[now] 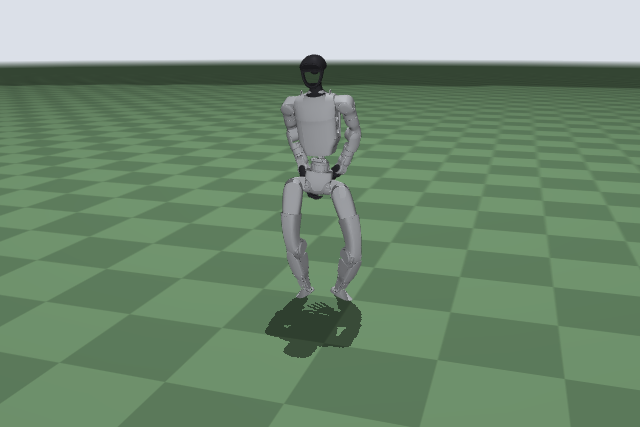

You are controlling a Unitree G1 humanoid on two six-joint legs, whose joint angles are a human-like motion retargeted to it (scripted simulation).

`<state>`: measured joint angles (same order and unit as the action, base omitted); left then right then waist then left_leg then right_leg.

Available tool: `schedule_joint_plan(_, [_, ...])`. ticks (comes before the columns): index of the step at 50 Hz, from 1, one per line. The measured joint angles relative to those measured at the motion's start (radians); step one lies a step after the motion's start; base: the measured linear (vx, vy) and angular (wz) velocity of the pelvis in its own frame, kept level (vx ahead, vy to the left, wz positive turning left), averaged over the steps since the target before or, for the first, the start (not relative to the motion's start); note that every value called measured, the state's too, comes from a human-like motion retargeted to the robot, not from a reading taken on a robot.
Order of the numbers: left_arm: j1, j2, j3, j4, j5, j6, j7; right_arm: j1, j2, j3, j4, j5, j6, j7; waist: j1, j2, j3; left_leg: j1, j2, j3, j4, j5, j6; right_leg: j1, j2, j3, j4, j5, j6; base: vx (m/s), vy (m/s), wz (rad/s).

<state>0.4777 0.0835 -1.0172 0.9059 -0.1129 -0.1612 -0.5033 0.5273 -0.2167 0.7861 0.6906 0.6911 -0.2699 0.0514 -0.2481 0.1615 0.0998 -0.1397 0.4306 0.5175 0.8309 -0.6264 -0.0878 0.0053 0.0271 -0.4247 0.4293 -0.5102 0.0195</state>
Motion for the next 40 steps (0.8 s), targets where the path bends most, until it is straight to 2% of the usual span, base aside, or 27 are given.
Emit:
schedule_joint_plan(2, [0.017, -0.001, 0.01, -0.003, -0.014, -0.002, 0.008, 0.003, -0.002, 0.005, -0.005, 0.004, -0.001, 0.0, 0.014, 0.009, 0.004, 0.009, 0.012, -0.009, 0.012, -0.008, -0.012, 0.006, -0.014, -0.024, 0.037, -0.005, -0.001, 0.01, 0.29, 1.66])
schedule_joint_plan(5, [0.031, 0.0, 0.032, -0.008, -0.046, -0.005, 0.025, 0.002, -0.016, 0.006, -0.013, 0.006, 0.003, -0.001, 0.03, 0.009, 0.003, 0.029, -0.057, -0.059, -0.042, -0.044, -0.006, 0.013, -0.05, -0.029, 0.096, -0.027, -0.011, 0.05, 0.33, 1.78])
schedule_joint_plan(7, [0.037, -0.004, 0.057, -0.009, -0.07, -0.003, 0.044, 0.0, -0.026, -0.001, -0.014, -0.004, 0.017, -0.004, 0.021, -0.069, 0.002, 0.112, -0.242, -0.084, -0.213, -0.012, 0.029, -0.012, -0.183, 0.024, 0.242, -0.076, 0.002, 0.07, 0.37, 2.12])
schedule_joint_plan(11, [0.047, -0.009, 0.115, 0.001, -0.09, -0.004, 0.078, 0.005, -0.018, -0.028, 0.015, -0.018, 0.036, -0.007, 0.026, -0.126, 0.034, 0.169, -0.402, -0.2, -0.298, -0.01, 0.061, -0.084, -0.272, 0.171, 0.467, -0.142, -0.008, 0.05, 0.34, 2.14])
schedule_joint_plan(15, [0.038, -0.017, 0.186, 0.048, -0.083, -0.002, 0.11, -0.011, 0.014, -0.054, 0.078, -0.045, 0.057, -0.005, 0.021, -0.203, 0.052, 0.237, -0.577, -0.333, -0.436, 0.052, 0.09, -0.199, -0.308, 0.328, 0.643, -0.178, -0.011, 0.09, 0.26, 2.11])
schedule_joint_plan(17, [0.016, -0.025, 0.231, 0.096, -0.065, -0.007, 0.122, -0.041, 0.048, -0.063, 0.136, -0.064, 0.06, 0.002, 0.019, -0.24, 0.039, 0.313, -0.657, -0.414, -0.646, 0.165, 0.098, -0.286, -0.294, 0.402, 0.677, -0.173, -0.002, 0.13, 0.19, 1.94])
schedule_joint_plan(18, [0.018, -0.026, 0.242, 0.11, -0.06, -0.007, 0.128, -0.042, 0.055, -0.068, 0.154, -0.07, 0.064, 0.003, 0.022, -0.249, 0.045, 0.325, -0.673, -0.444, -0.654, 0.175, 0.098, -0.306, -0.275, 0.427, 0.681, -0.167, 0.002, 0.12, 0.15, 1.8])
schedule_joint_plan(23, [0.013, -0.046, 0.291, 0.192, -0.022, -0.025, 0.143, -0.09, 0.085, -0.095, 0.264, -0.12, 0.067, 0.004, 0.052, -0.246, 0.05, 0.367, -0.681, -0.564, -0.757, 0.237, 0.091, -0.442, -0.133, 0.498, 0.597, -0.112, 0.024, 0.14, 0.1, 1.45])
schedule_joint_plan(25, [0.004, -0.056, 0.306, 0.225, 0.0, -0.043, 0.148, -0.124, 0.098, -0.116, 0.314, -0.145, 0.063, -0.002, 0.07, -0.209, 0.028, 0.367, -0.636, -0.595, -0.821, 0.26, 0.086, -0.5, -0.06, 0.489, 0.485, -0.065, 0.034, 0.18, 0.07, 1.0])
schedule_joint_plan(28, [0.016, -0.069, 0.311, 0.242, 0.024, -0.054, 0.154, -0.141, 0.093, -0.136, 0.348, -0.166, 0.056, -0.016, 0.104, -0.232, 0.026, 0.383, -0.653, -0.612, -0.829, 0.267, 0.099, -0.564, -0.043, 0.504, 0.403, -0.049, 0.066, 0.15, 0.04, 0.62])
schedule_joint_plan(32, [0.009, -0.079, 0.327, 0.264, 0.06, -0.075, 0.172, -0.184, 0.099, -0.177, 0.391, -0.198, 0.044, -0.04, 0.149, -0.227, -0.007, 0.384, -0.634, -0.615, -0.856, 0.265, 0.112, -0.636, -0.032, 0.469, 0.26, -0.017, 0.093, 0.21, 0.01, 0.34])
schedule_joint_plan(36, [-0.009, -0.083, 0.345, 0.288, 0.087, -0.085, 0.193, -0.224, 0.107, -0.22, 0.424, -0.222, 0.036, -0.069, 0.182, -0.219, -0.049, 0.379, -0.618, -0.614, -0.854, 0.247, 0.126, -0.677, -0.046, 0.417, 0.16, 0.028, 0.1, 0.31, -0.03, 0.25])
schedule_joint_plan(40, [-0.036, -0.077, 0.364, 0.317, 0.104, -0.084, 0.218, -0.255, 0.114, -0.253, 0.445, -0.236, 0.033, -0.099, 0.194, -0.219, -0.084, 0.399, -0.613, -0.583, -0.835, 0.228, 0.135, -0.685, -0.079, 0.369, 0.159, 0.074, 0.09, 0.43, -0.07, 0.36])
